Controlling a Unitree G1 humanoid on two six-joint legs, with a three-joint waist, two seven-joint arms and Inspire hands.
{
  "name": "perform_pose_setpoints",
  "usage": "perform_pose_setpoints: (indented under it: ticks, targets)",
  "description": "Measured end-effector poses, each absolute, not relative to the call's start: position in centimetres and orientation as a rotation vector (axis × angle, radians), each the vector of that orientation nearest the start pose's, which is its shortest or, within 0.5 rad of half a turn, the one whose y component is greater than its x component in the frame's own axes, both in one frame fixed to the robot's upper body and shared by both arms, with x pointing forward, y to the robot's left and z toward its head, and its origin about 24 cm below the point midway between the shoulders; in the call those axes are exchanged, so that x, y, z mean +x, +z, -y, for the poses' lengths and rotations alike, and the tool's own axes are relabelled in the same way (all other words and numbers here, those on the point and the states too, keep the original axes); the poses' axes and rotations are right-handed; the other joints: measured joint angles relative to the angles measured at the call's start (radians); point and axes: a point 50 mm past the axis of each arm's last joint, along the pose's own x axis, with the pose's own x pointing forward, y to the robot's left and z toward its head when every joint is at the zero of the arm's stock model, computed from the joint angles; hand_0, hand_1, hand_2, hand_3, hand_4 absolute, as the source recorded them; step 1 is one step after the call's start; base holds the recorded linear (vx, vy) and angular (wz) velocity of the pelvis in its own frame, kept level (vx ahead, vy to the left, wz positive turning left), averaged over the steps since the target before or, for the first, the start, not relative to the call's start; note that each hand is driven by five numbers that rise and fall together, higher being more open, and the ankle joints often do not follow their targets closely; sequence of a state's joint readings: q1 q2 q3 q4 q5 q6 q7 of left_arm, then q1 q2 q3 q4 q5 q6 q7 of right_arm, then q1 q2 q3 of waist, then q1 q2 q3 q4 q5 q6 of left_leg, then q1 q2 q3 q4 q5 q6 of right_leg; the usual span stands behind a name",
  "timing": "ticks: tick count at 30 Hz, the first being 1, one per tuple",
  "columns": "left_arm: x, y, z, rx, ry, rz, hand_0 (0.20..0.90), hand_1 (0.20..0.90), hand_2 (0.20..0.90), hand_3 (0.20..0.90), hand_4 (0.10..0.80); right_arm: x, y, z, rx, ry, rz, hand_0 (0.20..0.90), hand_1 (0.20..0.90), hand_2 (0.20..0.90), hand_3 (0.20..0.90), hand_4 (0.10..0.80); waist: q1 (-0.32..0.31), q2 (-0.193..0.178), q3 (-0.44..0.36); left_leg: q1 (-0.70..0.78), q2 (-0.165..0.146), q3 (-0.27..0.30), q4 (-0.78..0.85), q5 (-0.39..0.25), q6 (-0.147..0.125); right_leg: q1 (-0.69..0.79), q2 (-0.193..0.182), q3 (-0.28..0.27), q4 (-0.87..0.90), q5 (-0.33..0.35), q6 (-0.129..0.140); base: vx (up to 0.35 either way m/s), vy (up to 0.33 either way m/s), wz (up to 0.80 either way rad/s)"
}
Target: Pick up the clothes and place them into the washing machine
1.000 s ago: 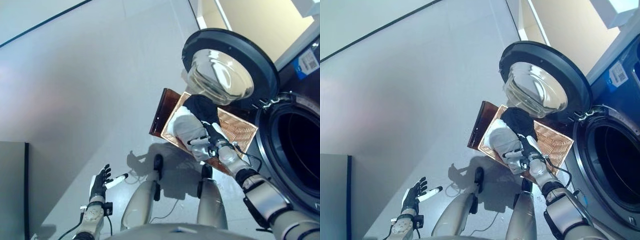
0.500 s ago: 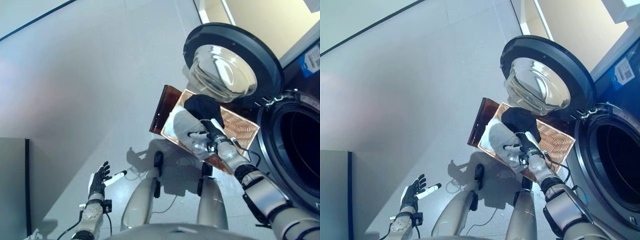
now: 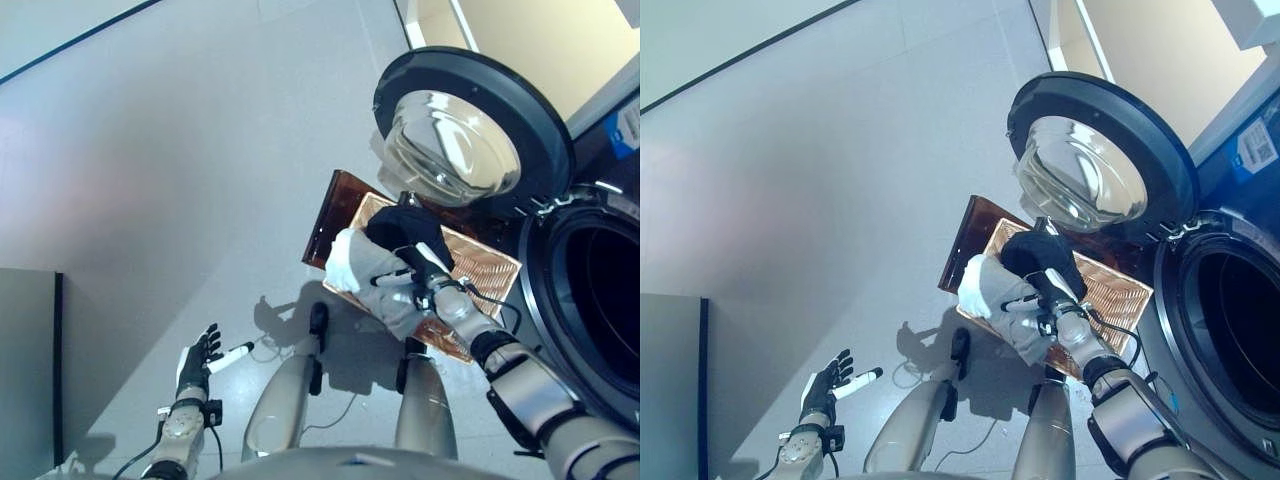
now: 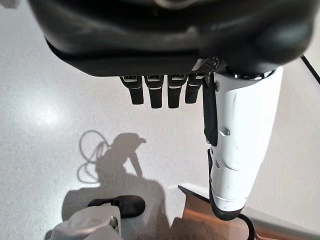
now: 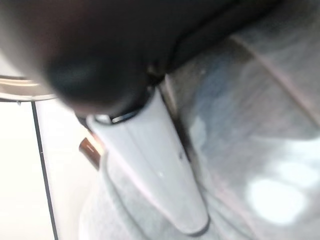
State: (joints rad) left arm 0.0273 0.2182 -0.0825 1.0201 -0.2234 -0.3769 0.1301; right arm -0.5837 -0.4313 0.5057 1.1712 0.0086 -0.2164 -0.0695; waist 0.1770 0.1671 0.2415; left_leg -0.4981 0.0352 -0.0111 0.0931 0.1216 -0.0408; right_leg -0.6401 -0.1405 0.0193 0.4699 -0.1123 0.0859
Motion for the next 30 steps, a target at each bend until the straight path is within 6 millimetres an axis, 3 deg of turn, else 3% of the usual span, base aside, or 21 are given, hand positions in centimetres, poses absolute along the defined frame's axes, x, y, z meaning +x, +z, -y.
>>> perform_pose_setpoints:
  ticks: [9, 17, 30]
  targets:
    - [14.6, -12.2, -23.7, 0.124, 0.277, -0.66, 0.9, 0.9, 0.9, 0.9, 0.8, 29.6, -2.1, 27.2, -0.331, -0.175, -0.406, 0.2, 0.2, 0.2, 0.2, 0.3, -0.008, -0.002, 0.001, 0.001, -0.002, 0.001, 0.002, -0.001, 0.001, 0.001, -0.001, 0.003, -0.001, 0.0, 0.0, 0.001, -0.002, -0.01]
    - [14.2, -12.4, -23.8, 0.128, 0.281, -0.669, 0.9, 0.9, 0.9, 0.9, 0.8, 28.6, -1.5, 29.8, -0.128, -0.371, -0.352, 0.2, 0.2, 0.2, 0.2, 0.3, -0.033, -0.002, 0.001, 0.001, -0.002, 0.004, 0.002, -0.007, 0.006, 0.001, -0.001, 0.006, -0.004, 0.001, 0.001, 0.007, -0.006, -0.02]
    - [14.2, -12.4, -23.9, 0.123, 0.28, -0.663, 0.9, 0.9, 0.9, 0.9, 0.8, 26.6, -2.8, 30.4, 0.229, -0.437, -0.3, 0.2, 0.2, 0.2, 0.2, 0.3, -0.055, -0.003, 0.0, 0.003, -0.007, 0.013, 0.003, -0.011, 0.01, 0.002, -0.001, 0.022, -0.016, 0.01, 0.016, 0.014, -0.003, -0.03]
